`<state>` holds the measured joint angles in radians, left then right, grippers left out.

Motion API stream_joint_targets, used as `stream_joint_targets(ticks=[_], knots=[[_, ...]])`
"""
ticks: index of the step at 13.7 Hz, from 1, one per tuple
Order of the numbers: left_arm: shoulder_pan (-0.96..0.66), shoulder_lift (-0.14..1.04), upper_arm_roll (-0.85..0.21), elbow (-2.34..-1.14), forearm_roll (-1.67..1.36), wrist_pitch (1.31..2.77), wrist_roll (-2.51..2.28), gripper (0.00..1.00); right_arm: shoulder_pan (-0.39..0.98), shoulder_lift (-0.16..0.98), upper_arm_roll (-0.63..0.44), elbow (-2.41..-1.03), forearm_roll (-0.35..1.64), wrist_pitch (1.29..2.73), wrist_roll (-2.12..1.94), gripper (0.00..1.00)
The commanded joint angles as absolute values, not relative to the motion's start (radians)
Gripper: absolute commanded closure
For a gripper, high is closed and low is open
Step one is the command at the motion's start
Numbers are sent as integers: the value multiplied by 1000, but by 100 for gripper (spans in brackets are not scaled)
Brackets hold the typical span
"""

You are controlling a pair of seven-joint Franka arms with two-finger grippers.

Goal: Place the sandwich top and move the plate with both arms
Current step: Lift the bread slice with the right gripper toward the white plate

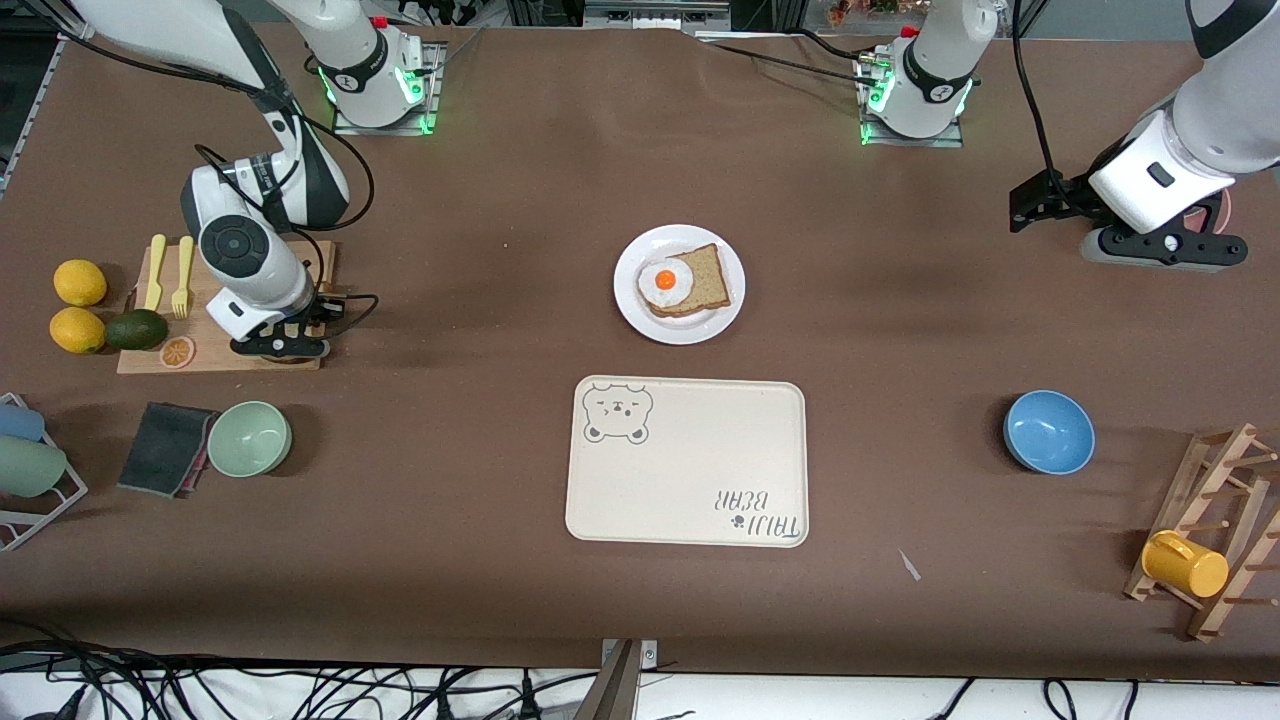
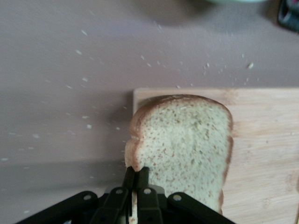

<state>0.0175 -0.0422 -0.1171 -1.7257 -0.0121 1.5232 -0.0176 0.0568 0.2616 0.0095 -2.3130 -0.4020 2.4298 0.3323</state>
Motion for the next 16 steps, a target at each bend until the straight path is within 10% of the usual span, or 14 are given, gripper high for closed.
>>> stream_joint_targets(ticks=[1, 9, 16], knots=[[18, -38, -117, -1713, -11, 1506, -21, 0, 51, 187, 67, -2297, -413, 2349, 336, 100], [18, -38, -117, -1712, -11, 1506, -21, 0, 73, 192, 320, -2002, -212, 2057, 382, 100], [18, -38, -117, -1713, -11, 1506, -21, 0, 340, 403, 327, -1694, -134, 1958, 710, 100]])
